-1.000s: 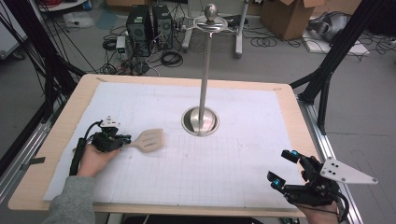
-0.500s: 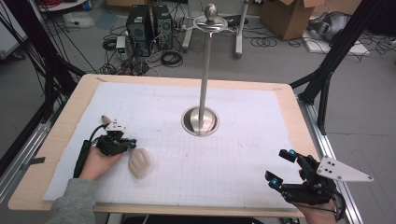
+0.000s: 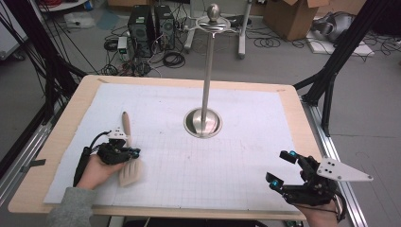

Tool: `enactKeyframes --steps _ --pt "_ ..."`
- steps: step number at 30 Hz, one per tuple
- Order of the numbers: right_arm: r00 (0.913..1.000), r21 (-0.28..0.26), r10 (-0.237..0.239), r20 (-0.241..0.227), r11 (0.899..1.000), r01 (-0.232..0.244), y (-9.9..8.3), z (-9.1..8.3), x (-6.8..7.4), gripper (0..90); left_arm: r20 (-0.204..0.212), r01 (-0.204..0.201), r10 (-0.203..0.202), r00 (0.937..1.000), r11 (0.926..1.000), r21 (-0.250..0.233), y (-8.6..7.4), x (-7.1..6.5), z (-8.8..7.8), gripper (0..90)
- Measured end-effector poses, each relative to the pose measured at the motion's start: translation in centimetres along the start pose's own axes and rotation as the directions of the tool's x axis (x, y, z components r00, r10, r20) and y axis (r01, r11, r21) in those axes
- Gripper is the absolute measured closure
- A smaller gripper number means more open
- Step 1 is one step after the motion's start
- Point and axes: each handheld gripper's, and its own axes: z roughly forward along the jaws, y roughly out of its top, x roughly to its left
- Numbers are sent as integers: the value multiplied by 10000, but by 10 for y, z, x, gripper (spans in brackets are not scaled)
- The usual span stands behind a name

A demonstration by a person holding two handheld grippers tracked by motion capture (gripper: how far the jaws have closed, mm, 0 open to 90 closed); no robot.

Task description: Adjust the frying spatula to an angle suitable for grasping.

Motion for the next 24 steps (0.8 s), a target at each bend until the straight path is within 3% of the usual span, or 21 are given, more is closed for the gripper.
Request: enactKeyframes --steps 9,16,24 --pt "9996 71 5 -294 10000 -3 3 10 -1 141 313 -221 215 9993 9995 203 -7 -6 -8 899" --pt "9986 135 -74 -530 9999 81 5 20 -2 141 -170 -1061 1080 9940 9907 848 -7 -13 -17 899" --pt "9973 242 -110 -727 9996 128 6 28 -2 141 -144 -1159 1188 9928 9844 1326 -9 -10 -25 899"
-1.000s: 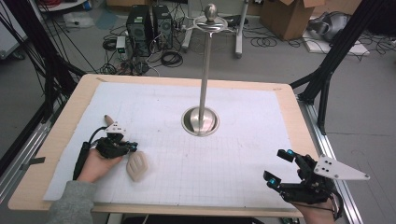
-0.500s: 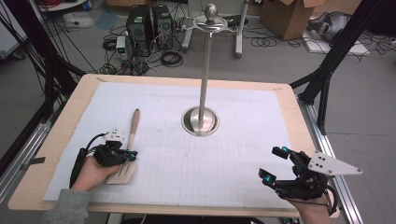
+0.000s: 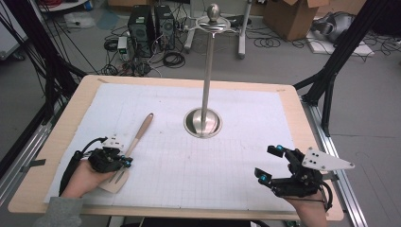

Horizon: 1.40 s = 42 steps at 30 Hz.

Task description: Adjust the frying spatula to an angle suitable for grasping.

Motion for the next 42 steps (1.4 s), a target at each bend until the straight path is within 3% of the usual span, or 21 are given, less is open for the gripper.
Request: enactKeyframes --steps 11,15,20,25,30,35,42 --pt "10000 1 -11 12 10000 11 0 1 0 141 -133 -584 584 9982 9983 21 -3 4 -10 898" --pt "10000 40 28 -24 10000 -27 0 2 0 141 -384 -445 443 9983 9990 -30 -3 7 -16 898" --pt "10000 70 -9 -8 10000 9 -1 3 0 141 -364 -183 179 9992 9998 -105 -5 10 -18 898" --pt "10000 74 -3 -22 10000 3 -1 4 -1 142 -561 -210 207 9982 9998 -42 -3 9 -18 897" --pt "10000 81 -6 -35 10000 7 -1 4 -1 141 -446 -28 1 9990 9982 -604 -4 12 -23 897" --pt "10000 105 8 -30 9999 -8 -2 4 -1 141 -581 157 -243 9980 9895 -1437 0 11 -37 897" --pt "10000 97 1 -52 10000 -1 -1 4 -1 142 -881 328 -584 9944 9629 -2679 8 4 -45 896"
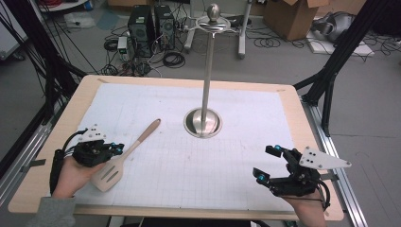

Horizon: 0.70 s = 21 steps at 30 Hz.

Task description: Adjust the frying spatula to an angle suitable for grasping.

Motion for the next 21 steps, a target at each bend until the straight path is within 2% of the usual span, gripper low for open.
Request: enactKeyframes --steps 1,3,5,6,9,12,14,17,18,19,21 --pt "10000 4 2 -8 10000 -2 0 0 0 141 -69 34 -35 10000 9998 -177 1 -1 -1 888" --pt "10000 2 4 4 10000 -4 0 0 0 142 -292 174 -195 9994 9974 -695 3 -4 -1 773" --pt "10000 -3 -14 19 10000 14 -1 0 -1 142 -489 270 -324 9983 9939 -1073 5 -7 0 602" --pt "10000 -17 9 21 10000 -9 -1 0 -1 141 -545 322 -384 9978 9934 -1104 6 -7 0 521" --pt "10000 2 21 -1 10000 -21 -1 0 -1 142 -571 229 -303 9979 9918 -1255 7 -9 1 391" --pt "10000 19 47 -36 10000 -47 -1 -1 -1 142 -784 164 -278 9965 9896 -1432 8 -11 -1 369" --pt "10000 17 10 -31 10000 -10 -1 0 -1 141 -573 432 -529 9970 9864 -1588 9 -10 -2 351" --pt "10000 20 30 -44 10000 -30 -1 -1 0 142 -260 825 -879 9958 9828 -1654 9 -7 -2 212" --pt "10000 17 33 -44 10000 -33 -1 -1 0 142 14 1179 -1191 9929 9812 -1530 10 -4 -1 140" --pt "10000 16 42 -38 10000 -42 -1 -1 0 142 214 1366 -1349 9906 9789 -1521 10 -3 -1 85" --pt "10000 17 3 -46 10000 -3 -1 0 -1 141 308 1405 -1371 9901 9730 -1833 10 -4 -1 56"
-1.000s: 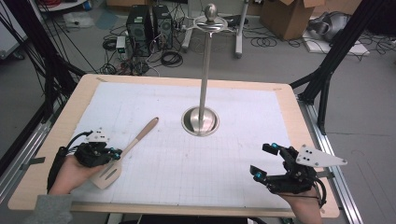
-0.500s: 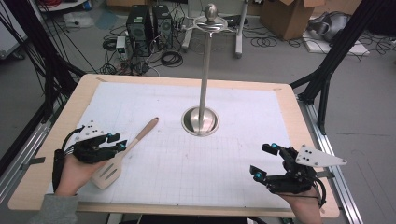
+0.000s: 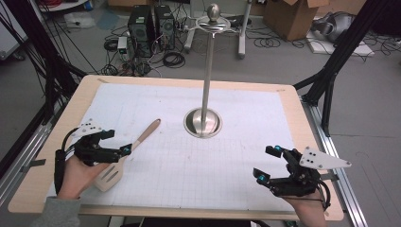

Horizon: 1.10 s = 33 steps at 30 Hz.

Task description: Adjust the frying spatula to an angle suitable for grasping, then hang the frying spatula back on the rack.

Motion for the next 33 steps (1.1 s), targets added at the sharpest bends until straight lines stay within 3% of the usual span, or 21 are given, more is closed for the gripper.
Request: enactKeyframes --steps 3,12,21,27,33 --pt "10000 -15 -21 3 10000 21 0 0 0 142 252 339 -349 9991 9987 378 1 -1 1 43" --pt "10000 53 61 -28 10000 -61 -1 0 0 142 385 -145 137 9992 9997 192 1 -10 7 43" --pt "10000 121 70 -32 9999 -70 0 1 0 142 409 -179 177 9990 9998 65 -2 -14 14 43" --pt "10000 146 79 -50 9999 -79 -2 1 0 142 228 -289 288 9993 9996 17 -5 -19 22 43" --pt "10000 115 14 -33 9999 -13 -2 1 0 142 37 -360 360 9993 9993 72 -9 -16 29 43"
